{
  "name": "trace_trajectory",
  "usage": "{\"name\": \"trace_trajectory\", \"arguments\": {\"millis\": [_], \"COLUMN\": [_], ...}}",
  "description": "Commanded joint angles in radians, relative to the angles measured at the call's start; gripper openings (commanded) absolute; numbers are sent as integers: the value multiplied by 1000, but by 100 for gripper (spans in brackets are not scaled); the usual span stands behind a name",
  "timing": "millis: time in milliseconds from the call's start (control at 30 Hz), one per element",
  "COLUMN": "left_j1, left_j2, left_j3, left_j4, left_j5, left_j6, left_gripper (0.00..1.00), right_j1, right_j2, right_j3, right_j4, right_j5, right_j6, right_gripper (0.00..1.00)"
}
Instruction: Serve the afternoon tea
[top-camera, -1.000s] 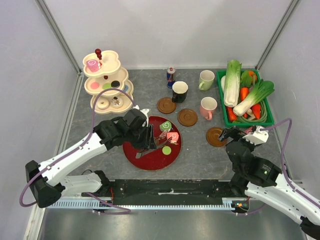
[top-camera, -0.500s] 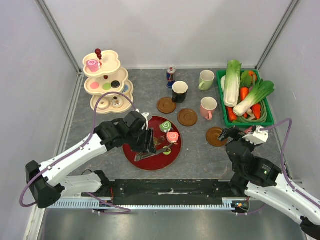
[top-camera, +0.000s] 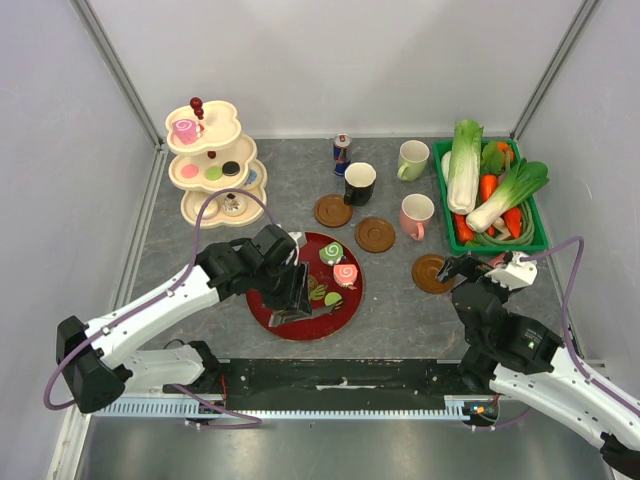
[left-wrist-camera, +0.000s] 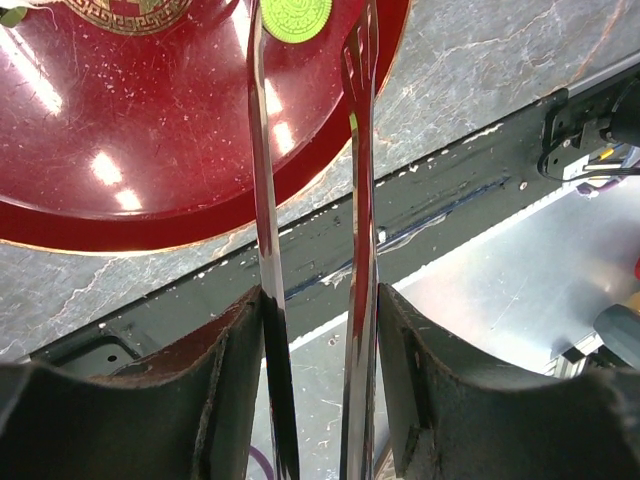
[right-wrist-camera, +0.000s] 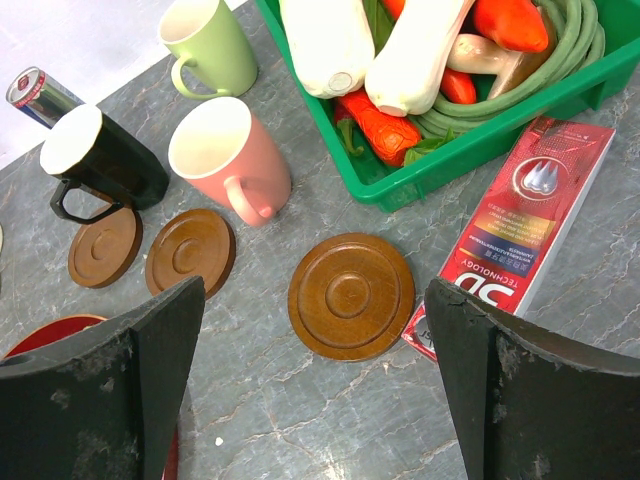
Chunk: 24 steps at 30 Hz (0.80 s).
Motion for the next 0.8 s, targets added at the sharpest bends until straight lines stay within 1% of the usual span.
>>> {"name": "trace_trajectory", "arguments": {"millis": [0, 67, 333, 767], "left_j1": [-14, -20, -35, -40], "left_j2": [10, 19, 46, 63], "left_j3": [31, 40, 43, 57], "left_j4": [-16, -25, -5, -7], "left_j5": [-28, -49, -31, -43], "left_j6": [32, 37, 38, 34], "left_gripper": [54, 54, 53, 49], "right_j1": [0, 2, 0, -1], "right_j2": [-4, -3, -10, -20], "right_j3": [-11, -13, -13, -13], "right_j4": [0, 1, 1, -2], "right_j5": [40, 39, 40, 43], "right_j6": [25, 25, 25, 28], "right_gripper": [98, 98, 98, 98]}}
